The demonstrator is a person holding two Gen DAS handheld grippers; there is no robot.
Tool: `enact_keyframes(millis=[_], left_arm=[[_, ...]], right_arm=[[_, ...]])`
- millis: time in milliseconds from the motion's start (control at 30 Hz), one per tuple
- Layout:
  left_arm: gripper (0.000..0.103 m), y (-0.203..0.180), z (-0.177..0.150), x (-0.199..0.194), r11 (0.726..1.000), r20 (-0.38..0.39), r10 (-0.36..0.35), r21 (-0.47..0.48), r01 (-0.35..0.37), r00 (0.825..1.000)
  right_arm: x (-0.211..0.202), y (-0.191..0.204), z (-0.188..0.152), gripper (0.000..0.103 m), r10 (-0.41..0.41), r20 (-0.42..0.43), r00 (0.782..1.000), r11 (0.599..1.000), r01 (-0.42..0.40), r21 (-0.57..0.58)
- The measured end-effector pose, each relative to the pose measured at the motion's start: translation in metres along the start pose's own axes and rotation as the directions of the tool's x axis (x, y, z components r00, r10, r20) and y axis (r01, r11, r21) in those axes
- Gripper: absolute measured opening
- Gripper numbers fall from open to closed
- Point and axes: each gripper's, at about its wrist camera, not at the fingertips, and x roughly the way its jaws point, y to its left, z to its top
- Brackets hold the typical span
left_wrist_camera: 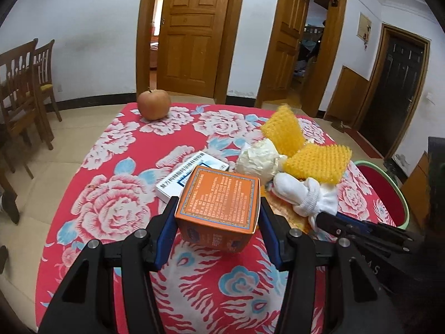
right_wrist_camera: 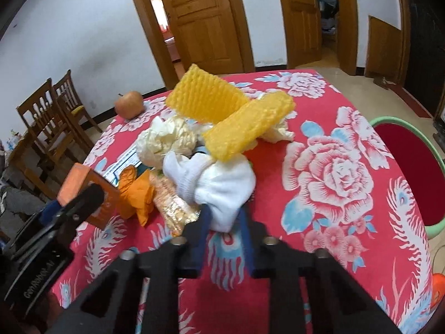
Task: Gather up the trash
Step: 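Grasp the white knotted cloth with the right gripper, then carry the white cloth into the red bin and open the right gripper while left carries the orange box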
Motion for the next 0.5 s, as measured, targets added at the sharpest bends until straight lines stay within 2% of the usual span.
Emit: enact_keyframes(millis=[267,500], left_arm=[[0.055,-0.004,0.000,-0.014,1.000,0.004,0.004,-0.018,-0.004,1.000],[0.055,-0.022,-0.001,-0.027,1.000,-0.001,-0.019,0.015,0.019,1.000]], right_arm=[[-0.028,-0.007,-0.008,0.006,0.031,0.043,0.999,1.000,-0.032,0.002],[-0.060,-0.029,-0.019,0.005,0.038,0.080,0.996,0.998,-0.043,0.051]])
